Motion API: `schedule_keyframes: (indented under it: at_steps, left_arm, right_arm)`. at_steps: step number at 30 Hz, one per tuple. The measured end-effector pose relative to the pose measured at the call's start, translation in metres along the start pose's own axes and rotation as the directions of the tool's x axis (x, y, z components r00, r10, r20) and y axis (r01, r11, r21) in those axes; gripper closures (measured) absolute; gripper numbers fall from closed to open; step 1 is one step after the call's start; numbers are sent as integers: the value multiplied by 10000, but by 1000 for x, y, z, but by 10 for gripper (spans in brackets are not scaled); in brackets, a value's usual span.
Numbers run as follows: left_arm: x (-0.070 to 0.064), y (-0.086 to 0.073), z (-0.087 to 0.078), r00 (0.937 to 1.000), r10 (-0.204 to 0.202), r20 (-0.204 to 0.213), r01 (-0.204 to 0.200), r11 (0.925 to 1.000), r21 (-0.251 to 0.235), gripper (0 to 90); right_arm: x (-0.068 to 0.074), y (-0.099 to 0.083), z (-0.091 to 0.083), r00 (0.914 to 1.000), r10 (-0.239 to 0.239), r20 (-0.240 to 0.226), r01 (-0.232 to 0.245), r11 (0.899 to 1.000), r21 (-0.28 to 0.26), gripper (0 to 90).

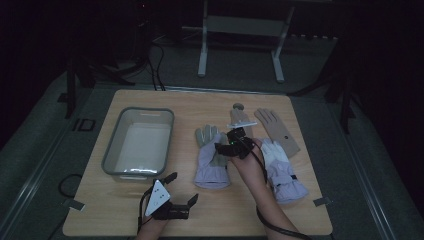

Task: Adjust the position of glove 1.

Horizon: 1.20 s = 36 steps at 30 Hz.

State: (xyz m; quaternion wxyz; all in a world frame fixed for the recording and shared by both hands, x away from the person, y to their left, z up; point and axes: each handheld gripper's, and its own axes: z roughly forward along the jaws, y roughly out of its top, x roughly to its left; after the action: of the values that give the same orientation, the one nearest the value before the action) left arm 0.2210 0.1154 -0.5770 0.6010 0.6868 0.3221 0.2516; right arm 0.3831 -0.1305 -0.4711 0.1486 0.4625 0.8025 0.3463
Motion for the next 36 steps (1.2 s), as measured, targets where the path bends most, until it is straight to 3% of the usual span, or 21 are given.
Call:
schedule_keyframes:
  at_steps: [12, 22, 27, 32, 36]
  left_arm:
    - [0, 0, 0, 10000, 25, -16, -25, 10000, 9, 19]
    - [0, 0, 0, 10000, -27, -8, 27, 10000, -27, 19]
    - [0, 0, 0, 10000, -7, -25, 7, 10000, -22, 19]
    - [0, 0, 0, 10000, 18, -30, -18, 10000, -12, 19]
    - [-1, 0, 0, 10000, 28, -44, -28, 10000, -7, 19]
  right_arm:
    - [-31, -3, -41, 9996, 46, 269, -39, 9996, -283, 428]
    - [-56, -17, -72, 9969, -620, 483, 641, 9970, -444, 443]
    - [-77, -28, -85, 9955, -686, 656, 723, 9958, -567, 444]
    - [-97, -47, -90, 9925, -795, 932, 816, 9965, -188, 457]
    - [-110, -64, -90, 9922, -895, 863, 893, 9960, 62, 458]
